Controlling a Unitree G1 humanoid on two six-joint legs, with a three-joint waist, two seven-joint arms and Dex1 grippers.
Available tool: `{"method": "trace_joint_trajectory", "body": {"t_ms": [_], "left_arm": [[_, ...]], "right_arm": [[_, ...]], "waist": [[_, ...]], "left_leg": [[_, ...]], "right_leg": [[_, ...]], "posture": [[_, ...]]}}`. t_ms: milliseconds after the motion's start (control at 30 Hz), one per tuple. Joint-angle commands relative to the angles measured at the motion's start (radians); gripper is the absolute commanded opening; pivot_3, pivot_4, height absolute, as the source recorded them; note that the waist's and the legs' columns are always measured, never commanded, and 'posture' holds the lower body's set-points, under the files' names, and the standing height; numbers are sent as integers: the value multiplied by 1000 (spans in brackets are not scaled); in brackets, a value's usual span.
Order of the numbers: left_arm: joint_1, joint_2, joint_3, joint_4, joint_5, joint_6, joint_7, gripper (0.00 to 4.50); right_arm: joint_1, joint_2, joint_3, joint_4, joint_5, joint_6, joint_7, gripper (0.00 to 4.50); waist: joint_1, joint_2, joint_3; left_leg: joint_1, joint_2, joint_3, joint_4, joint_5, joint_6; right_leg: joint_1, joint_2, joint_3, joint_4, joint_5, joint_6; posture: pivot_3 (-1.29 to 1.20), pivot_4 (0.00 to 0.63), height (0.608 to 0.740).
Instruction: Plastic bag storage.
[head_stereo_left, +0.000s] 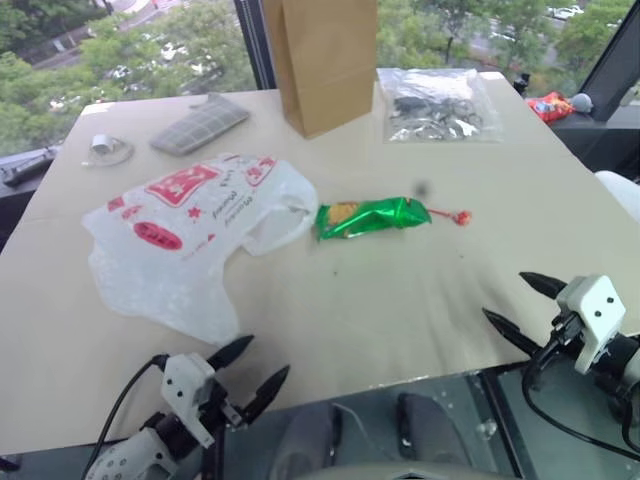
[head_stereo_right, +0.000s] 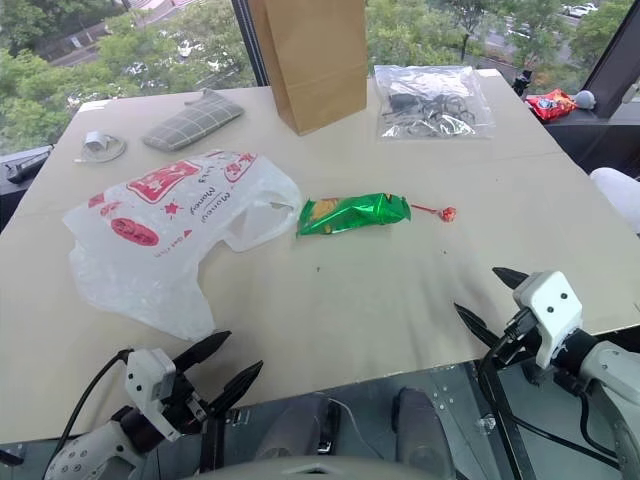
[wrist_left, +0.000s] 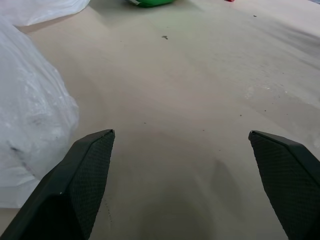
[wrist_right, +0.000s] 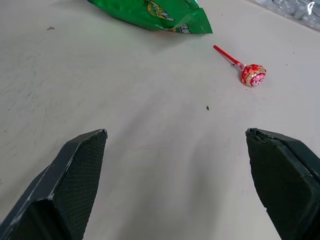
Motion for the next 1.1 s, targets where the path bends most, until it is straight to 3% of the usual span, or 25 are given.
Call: {"method": "trace_joint_trajectory", "body": {"t_ms": [33,200,400,533,667,867,967,1033,1100], "left_arm": [[-20,-19,-41,58,15,-98,-41,4458],[-75,-59,-92,152,1,-198,-87,4458],[-169,-90,-92,112,-77,-189,-55,4458],[-408,146,83,-163,-408,163,165,4458],[-577,219,134,-187,-585,327,343,4458],[-929,263,97,-125,-768,584,696,4458],[-973,351,87,-122,-876,723,707,4458],[-964,433,9,-193,-760,770,644,4458],[-998,437,-68,-229,-667,779,680,4458]], "right_arm": [[-4,13,5,-29,2,-25,-15,4500],[-10,36,35,-29,-2,-44,-27,4500],[-83,64,92,-39,-3,-23,-80,4500],[-118,74,126,-53,-5,2,-115,4500],[-164,73,152,-58,0,26,-140,4500],[-257,76,208,-60,-7,70,-180,4500],[-283,76,225,-67,-4,90,-195,4500],[-293,76,230,-65,-4,95,-200,4500],[-299,76,235,-64,-6,98,-203,4500]], "waist": [[0,0,0],[7,1,-1],[14,1,-1],[24,-3,3],[12,4,1],[16,-3,5],[11,-2,5],[3,-4,7],[3,-3,7]], "left_leg": [[0,0,0,0,0,0],[0,0,0,0,0,0],[1,0,0,0,0,0],[-1,0,-7,1,1,0],[2,-2,-3,1,1,-1],[2,-3,-5,1,2,-3],[2,-4,-5,1,2,-3],[2,-4,-4,0,2,-3],[1,-4,-4,0,4,-6]], "right_leg": [[0,0,0,0,0,0],[1,0,0,0,0,0],[1,0,-1,0,0,0],[0,1,-6,3,0,0],[1,0,-2,3,0,0],[0,1,-2,5,5,1],[0,1,-1,6,4,2],[-1,1,0,6,5,0],[-2,2,0,5,5,-1]], "posture": [[0,150,740],[0,150,740],[0,150,740],[0,150,740],[0,150,740],[0,150,740],[0,150,740],[0,150,740],[0,150,740]]}}
